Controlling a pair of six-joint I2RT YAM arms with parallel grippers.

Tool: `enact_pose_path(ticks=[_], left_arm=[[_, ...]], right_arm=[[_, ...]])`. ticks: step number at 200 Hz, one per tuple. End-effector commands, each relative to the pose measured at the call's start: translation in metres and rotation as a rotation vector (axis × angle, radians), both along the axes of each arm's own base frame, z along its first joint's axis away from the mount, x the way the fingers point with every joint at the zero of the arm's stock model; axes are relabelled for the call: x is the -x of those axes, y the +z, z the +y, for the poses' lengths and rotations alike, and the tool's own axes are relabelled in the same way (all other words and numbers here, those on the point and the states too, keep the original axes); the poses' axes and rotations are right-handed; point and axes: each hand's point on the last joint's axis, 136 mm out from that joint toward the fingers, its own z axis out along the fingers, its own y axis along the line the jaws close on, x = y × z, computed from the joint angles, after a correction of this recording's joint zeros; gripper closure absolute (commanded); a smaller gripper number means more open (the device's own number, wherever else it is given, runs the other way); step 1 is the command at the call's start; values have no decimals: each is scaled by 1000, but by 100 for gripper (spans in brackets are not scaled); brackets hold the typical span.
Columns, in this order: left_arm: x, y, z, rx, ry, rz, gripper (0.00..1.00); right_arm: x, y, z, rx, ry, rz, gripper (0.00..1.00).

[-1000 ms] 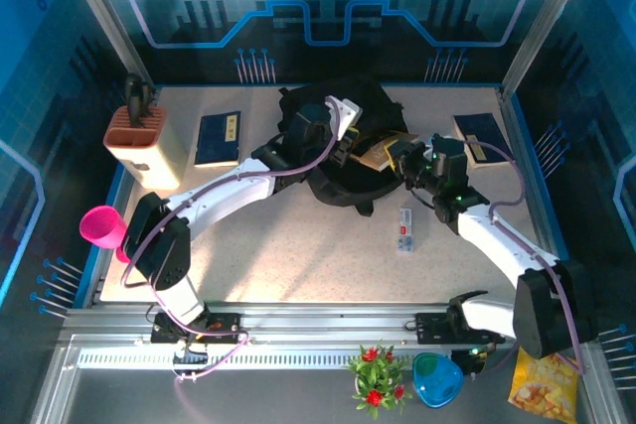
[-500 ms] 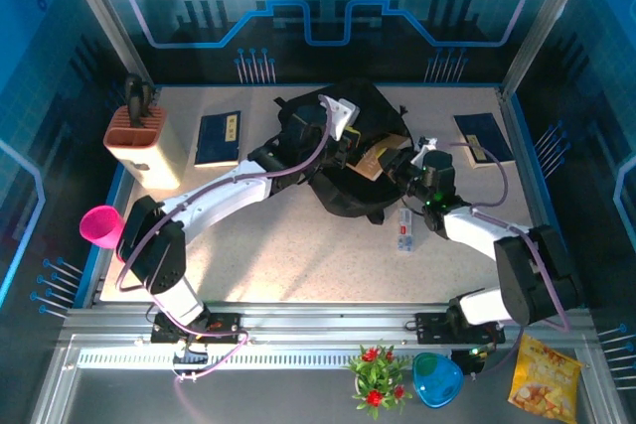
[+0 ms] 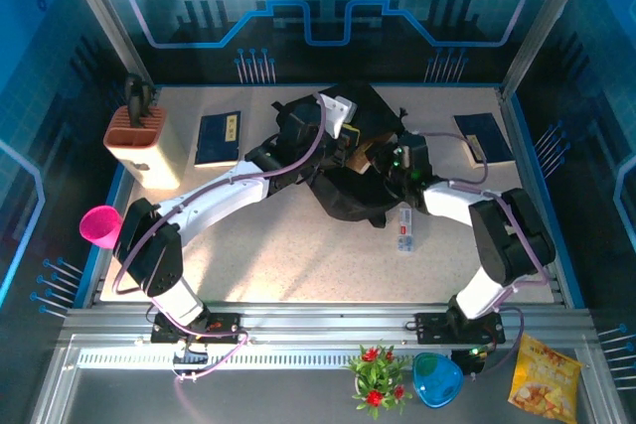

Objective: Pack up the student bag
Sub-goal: Place the book in the student bag, then close the student bag at the top-center of the table.

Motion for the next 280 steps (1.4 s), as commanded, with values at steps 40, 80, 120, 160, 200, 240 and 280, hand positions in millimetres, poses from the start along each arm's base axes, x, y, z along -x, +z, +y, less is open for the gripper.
enact_pose_path(ticks=[40,80,120,160,200,240,280], left_arm=[[0,21,-3,57,4,-40,100],[-5,12,2,37,30,-14,100],[-10,2,10,30,58,18,100],[-9,-1,12,34,56,27,100],[-5,-4,9,41,31,53,100],[-10,-15,20,13,73,85,100],[-10,-33,26,7,82,144,100]], right_arm=[[0,-40,27,-1,40,277,61],[11,-46,35,18,102,291,52],[32,-41,30,60,159,291,44],[36,-55,39,48,183,333,48],[14,-55,61,19,249,275,54],[16,-32,51,42,254,176,54],[66,-3,15,139,254,128,47]])
